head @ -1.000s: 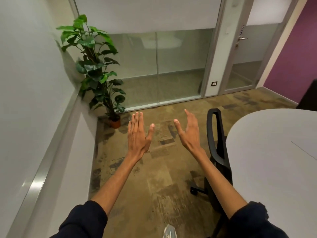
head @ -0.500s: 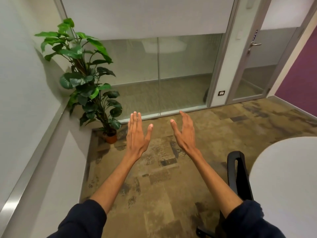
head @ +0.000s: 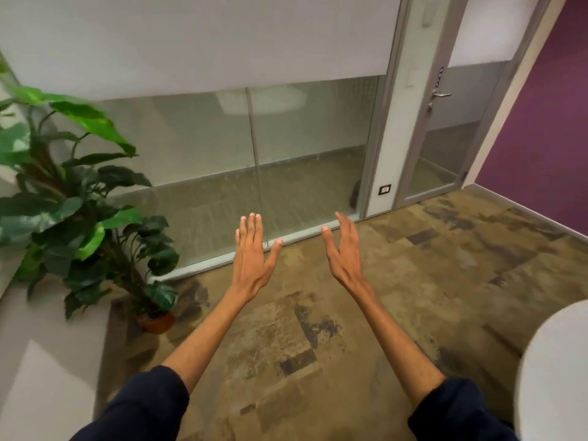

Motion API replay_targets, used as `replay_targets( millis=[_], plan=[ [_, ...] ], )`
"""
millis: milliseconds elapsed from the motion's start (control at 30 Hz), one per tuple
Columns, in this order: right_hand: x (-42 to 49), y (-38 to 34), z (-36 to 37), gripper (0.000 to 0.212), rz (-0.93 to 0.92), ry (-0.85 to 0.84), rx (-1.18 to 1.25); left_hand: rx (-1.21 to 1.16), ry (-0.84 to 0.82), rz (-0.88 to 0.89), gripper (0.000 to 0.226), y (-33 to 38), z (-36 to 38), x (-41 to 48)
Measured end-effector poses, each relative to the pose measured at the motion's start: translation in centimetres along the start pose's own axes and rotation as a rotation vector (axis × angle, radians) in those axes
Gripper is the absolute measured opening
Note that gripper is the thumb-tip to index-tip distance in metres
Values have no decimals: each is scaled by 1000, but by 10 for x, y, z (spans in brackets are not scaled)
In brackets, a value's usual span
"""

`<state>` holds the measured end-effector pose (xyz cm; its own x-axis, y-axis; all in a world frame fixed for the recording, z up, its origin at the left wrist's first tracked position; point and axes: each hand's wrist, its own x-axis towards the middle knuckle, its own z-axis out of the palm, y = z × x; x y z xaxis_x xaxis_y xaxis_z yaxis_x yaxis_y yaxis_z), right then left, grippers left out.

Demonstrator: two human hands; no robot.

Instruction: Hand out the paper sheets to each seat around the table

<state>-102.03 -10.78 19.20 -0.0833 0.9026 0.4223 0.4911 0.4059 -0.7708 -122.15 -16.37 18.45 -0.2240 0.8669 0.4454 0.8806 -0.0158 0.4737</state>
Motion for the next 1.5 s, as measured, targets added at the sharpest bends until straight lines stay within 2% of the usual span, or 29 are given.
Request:
replay_targets(
  millis=[267,433,567,733,1233,1500],
  plan=[
    [132,80,-19,64,81,174,-65,-95,-127,117,79,31,107,151],
    [215,152,-40,59,100,240,-107,-150,-145,199,78,66,191,237],
    [282,206,-69,61,130,314,-138,-193,-179,229,78,106,261,310],
    [345,267,-129,60,203,427,-168,-275,-221,350,80,184,339,392],
    [390,439,-333,51,441,836,-440,-539,-517,738,84,446,572,484],
    [362,474,-412,56,592,1094,-600,-649,-711,981,85,576,636,476]
  ],
)
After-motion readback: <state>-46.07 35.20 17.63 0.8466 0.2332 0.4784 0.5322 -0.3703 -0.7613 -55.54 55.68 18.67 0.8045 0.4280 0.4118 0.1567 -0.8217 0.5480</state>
